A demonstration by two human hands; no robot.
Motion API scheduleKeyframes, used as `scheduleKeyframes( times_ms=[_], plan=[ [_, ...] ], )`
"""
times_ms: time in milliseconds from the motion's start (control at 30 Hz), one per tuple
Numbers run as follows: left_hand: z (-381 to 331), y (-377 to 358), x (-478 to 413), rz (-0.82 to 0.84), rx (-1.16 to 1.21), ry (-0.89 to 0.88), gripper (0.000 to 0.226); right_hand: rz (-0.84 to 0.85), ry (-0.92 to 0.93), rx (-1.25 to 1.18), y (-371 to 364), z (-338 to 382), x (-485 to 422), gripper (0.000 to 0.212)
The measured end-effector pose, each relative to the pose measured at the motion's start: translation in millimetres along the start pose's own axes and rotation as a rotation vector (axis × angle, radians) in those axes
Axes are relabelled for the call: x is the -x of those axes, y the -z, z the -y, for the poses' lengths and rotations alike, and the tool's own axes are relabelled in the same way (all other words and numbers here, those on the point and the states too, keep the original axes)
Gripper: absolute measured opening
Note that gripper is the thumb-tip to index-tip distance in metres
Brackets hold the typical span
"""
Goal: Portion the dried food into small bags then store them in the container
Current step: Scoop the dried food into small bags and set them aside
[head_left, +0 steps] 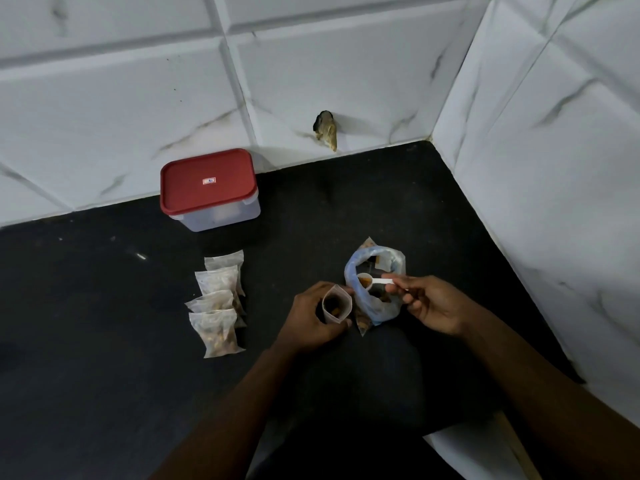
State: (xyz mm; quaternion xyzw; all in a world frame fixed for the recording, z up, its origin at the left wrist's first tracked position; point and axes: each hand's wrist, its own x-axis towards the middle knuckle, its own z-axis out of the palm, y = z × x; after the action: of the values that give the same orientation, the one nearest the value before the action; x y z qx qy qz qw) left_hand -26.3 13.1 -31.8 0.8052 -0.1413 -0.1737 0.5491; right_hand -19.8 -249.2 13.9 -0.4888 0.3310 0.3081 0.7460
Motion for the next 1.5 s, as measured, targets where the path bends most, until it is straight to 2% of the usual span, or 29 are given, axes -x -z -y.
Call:
scheduleKeyframes(
  times_ms=[200, 500, 767, 1000, 1133, 1267, 1367, 1500],
  plan=[
    [2.1, 0.7, 1.7, -0.074, -0.028, 0.008, 0.040, 0.028, 0.052, -0.138, 10.4, -4.6, 7.0, 0.028],
    [-7.3, 0.3, 2.1, -0.097, -0.014, 0.010, 0.036, 0.068, 0.151, -0.090, 7.2, -2.9, 28.2, 0.036],
    [-9.6, 4.3, 8.2, -0.101, -0.070, -0.052, 0.042, 0.165, 0.276, 0.251, -46.4, -13.0, 56.8, 0.025],
    [-11.8, 12.2, 17.2, -0.100, -0.052, -0.078, 0.038, 0.048, 0.547, 0.684, -73.5, -34.2, 64.5, 0.021],
    [-10.8, 16.0, 22.2, -0.135, -0.049, -0.102, 0.037, -0.047, 0.798, 1.059, -74.2, -46.3, 62.4, 0.021],
    [-9.2, 19.8, 24.6, -0.159, -0.065, -0.155, 0.033, -0.102, 1.029, 1.119, -72.0, -61.8, 61.6, 0.021],
    [-6.8, 20.9, 25.9, -0.158, -0.062, -0.149, 0.035, -0.169, 1.096, 1.172, -73.6, -67.8, 65.7, 0.025],
    [-4.5, 23.6, 27.8, -0.142, -0.052, -0.112, 0.041, -0.205, 1.123, 1.108, -77.0, -73.2, 68.2, 0.024]
  ],
)
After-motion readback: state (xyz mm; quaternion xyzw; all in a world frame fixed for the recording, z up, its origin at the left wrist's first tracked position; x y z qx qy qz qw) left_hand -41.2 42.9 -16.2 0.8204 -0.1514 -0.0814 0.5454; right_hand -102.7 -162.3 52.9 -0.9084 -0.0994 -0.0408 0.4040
